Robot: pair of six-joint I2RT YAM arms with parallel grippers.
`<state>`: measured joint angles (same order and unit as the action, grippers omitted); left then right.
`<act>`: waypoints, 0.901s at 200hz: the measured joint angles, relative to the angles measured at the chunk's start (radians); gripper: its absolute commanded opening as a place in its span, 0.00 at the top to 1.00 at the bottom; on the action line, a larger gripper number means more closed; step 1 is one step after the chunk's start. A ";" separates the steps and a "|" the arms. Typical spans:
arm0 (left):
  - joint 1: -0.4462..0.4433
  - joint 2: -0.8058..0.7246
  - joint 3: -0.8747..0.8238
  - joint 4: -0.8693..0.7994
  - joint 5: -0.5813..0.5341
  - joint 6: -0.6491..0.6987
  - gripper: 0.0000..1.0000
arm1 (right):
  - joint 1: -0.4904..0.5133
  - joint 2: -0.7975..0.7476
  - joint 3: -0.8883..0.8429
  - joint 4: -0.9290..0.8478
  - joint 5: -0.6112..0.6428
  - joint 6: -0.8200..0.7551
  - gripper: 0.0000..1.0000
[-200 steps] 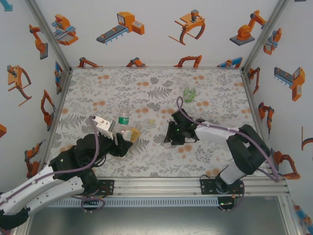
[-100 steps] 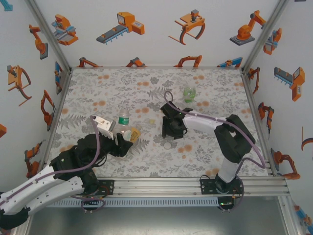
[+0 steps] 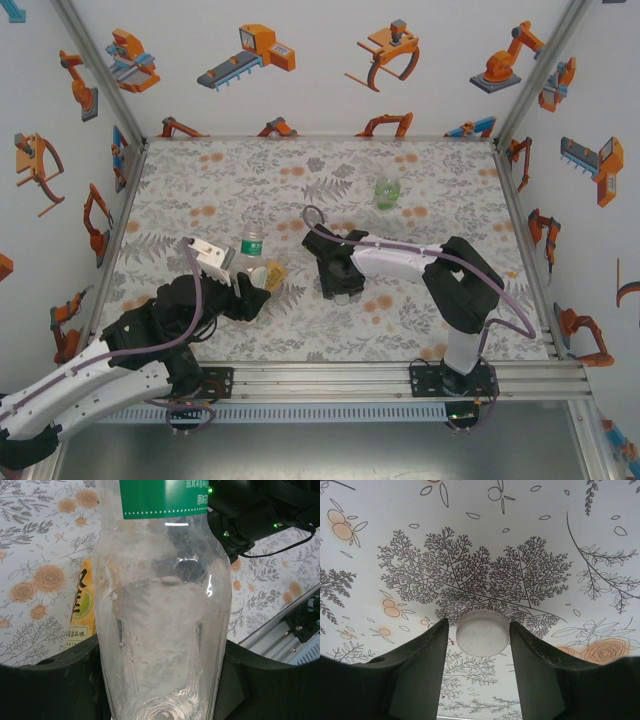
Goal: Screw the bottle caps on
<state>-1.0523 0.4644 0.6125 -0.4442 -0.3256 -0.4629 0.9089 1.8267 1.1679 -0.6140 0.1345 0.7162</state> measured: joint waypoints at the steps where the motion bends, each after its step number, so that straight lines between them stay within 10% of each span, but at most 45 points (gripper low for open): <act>1: 0.000 0.000 0.000 0.000 0.000 0.000 0.85 | 0.000 0.000 0.000 0.000 0.000 0.000 0.52; 180: 0.000 0.010 0.000 0.000 0.000 -0.004 0.85 | 0.005 -0.008 -0.004 -0.028 -0.011 0.001 0.52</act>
<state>-1.0523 0.4747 0.6125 -0.4442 -0.3256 -0.4667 0.9134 1.8183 1.1641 -0.6418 0.1234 0.7174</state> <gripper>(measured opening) 0.563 0.489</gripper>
